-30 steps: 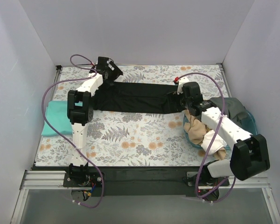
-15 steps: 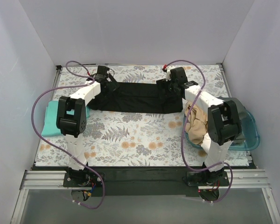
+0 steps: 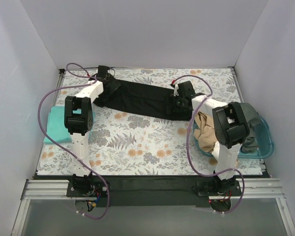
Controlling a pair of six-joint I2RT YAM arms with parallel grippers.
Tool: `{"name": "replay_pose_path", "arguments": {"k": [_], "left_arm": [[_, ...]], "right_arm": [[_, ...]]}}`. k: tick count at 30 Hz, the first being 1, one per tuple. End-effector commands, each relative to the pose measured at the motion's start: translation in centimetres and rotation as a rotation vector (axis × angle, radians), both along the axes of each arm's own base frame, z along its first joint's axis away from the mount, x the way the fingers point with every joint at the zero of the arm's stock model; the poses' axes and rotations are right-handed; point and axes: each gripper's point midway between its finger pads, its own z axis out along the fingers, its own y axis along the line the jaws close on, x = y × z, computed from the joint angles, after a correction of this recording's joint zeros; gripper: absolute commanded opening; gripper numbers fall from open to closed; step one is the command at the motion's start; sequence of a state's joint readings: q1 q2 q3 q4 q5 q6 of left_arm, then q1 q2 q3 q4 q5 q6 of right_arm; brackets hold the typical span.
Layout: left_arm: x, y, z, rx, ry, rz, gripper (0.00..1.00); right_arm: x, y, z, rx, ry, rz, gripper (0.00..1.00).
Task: Fold and stack the t-shirts
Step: Fold the tshirt
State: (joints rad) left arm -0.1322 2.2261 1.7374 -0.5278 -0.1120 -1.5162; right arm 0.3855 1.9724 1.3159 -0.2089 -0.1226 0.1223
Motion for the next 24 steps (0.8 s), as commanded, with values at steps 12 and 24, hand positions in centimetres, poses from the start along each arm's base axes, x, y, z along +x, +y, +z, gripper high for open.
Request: {"name": "replay_pose_path", "arguments": {"k": [12,24], "left_arm": [[9.1,-10.0,-4.7,-0.26,-0.099,-0.159,0.95],[9.4,-13.7,-4.6,-0.245,-0.164,-0.188,0.96]], "right_arm": [[-31.9,8.2,-2.3,0.092,0.335,0.436,0.98],[-37.1,20.3,5.5,0.204,0.111,0.815,0.98]]}}
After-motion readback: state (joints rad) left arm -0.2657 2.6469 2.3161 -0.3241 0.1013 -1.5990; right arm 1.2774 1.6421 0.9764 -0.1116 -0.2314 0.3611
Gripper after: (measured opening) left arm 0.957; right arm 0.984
